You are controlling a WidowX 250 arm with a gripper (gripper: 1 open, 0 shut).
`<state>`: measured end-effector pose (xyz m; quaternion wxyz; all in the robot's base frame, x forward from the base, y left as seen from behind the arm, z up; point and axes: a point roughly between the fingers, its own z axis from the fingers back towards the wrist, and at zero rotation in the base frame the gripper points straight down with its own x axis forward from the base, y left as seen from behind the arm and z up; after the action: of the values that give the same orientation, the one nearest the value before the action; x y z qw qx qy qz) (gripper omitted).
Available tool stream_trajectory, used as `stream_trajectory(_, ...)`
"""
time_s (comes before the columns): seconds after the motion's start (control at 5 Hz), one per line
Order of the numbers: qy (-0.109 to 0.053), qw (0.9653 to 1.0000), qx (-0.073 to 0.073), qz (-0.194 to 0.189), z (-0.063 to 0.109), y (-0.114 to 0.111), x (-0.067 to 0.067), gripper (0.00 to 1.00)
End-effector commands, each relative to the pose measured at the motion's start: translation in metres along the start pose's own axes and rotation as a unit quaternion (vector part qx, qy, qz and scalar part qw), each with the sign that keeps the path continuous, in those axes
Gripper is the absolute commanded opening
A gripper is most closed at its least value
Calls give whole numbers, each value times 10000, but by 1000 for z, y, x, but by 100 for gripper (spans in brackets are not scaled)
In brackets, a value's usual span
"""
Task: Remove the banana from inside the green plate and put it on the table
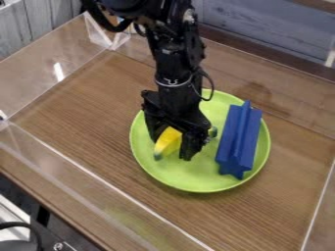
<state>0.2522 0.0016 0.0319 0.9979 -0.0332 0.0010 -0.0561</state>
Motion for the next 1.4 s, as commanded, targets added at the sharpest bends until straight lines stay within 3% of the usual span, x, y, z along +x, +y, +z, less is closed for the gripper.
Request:
stream_trajectory(0.0,-110,9999,27,-17,8,-3,5,100)
stream_trajectory(1.2,-59,9999,34,79,12,-16,11,100)
